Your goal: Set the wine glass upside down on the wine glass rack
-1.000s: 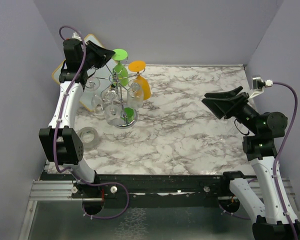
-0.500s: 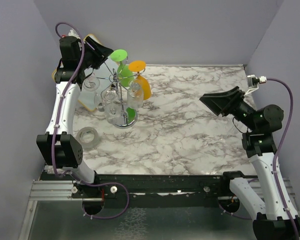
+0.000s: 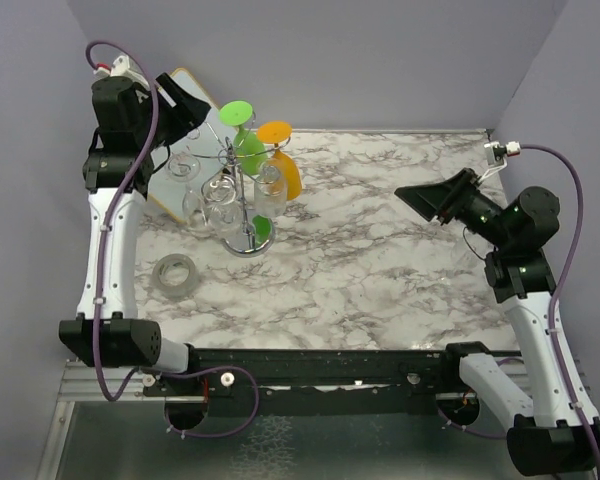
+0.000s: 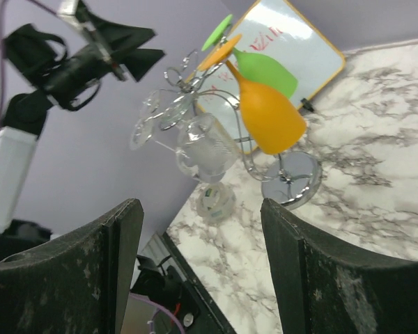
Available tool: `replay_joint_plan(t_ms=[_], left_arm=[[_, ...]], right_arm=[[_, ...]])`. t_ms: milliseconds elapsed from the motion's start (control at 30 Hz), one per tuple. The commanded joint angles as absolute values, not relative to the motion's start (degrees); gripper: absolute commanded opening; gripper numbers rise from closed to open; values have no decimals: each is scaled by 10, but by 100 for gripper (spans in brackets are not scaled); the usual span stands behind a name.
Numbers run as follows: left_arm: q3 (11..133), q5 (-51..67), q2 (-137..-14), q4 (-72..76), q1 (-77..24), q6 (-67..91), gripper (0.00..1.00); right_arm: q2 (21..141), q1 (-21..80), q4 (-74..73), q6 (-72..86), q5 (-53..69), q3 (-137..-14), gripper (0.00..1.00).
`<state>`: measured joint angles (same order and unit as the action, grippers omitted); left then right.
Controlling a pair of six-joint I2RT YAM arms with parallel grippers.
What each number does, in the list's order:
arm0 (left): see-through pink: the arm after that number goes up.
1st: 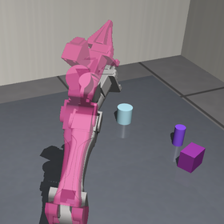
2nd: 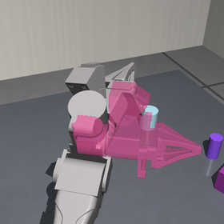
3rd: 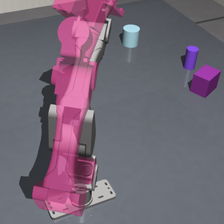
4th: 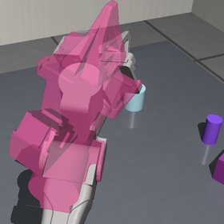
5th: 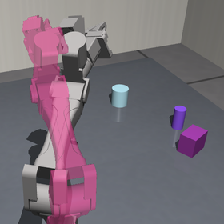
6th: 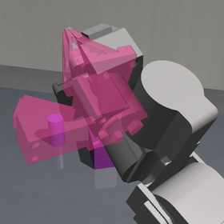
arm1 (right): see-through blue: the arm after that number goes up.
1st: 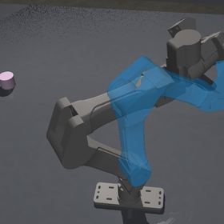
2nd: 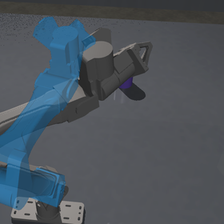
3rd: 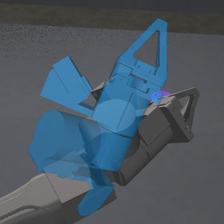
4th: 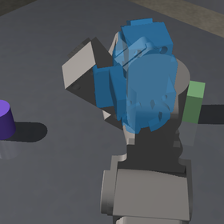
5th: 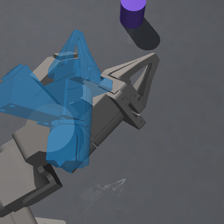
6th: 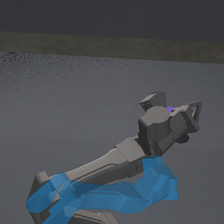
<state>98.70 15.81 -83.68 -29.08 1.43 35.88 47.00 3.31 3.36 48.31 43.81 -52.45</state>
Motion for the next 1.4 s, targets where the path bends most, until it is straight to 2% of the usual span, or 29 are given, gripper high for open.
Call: replay_joint_plan(t_ms=[0, 133, 233, 367, 533, 633, 800, 1000, 1133, 1233, 1367], left_arm=[[984, 162, -745, -301, 17, 283, 70], [943, 250, -688, -295, 17, 235, 78], [903, 342, -653, -286, 15, 220, 79], [847, 400, -608, -275, -24, 204, 80], [814, 462, -582, -268, -94, 165, 83], [811, 506, -582, -264, -125, 151, 84], [807, 542, -580, -251, -148, 148, 85], [807, 505, -581, -248, -155, 176, 93], [821, 501, -588, -248, -155, 192, 96], [825, 495, -589, -248, -155, 202, 97], [819, 493, -595, -248, -155, 227, 95]], right_arm=[[484, 34, -94, 380, 373, -574, 74], [483, 34, -187, 292, 244, -599, 74], [488, 34, -245, 245, 128, -610, 74], [498, 34, -319, 217, -15, -619, 74], [493, 34, -349, 230, -166, -576, 65], [497, 34, -374, 250, -194, -565, 60], [491, 34, -398, 268, -218, -551, 59], [492, 33, -409, 268, -224, -526, 67], [509, 34, -394, 267, -208, -515, 67], [522, 34, -387, 264, -199, -506, 63], [530, 34, -368, 255, -168, -494, 50]])
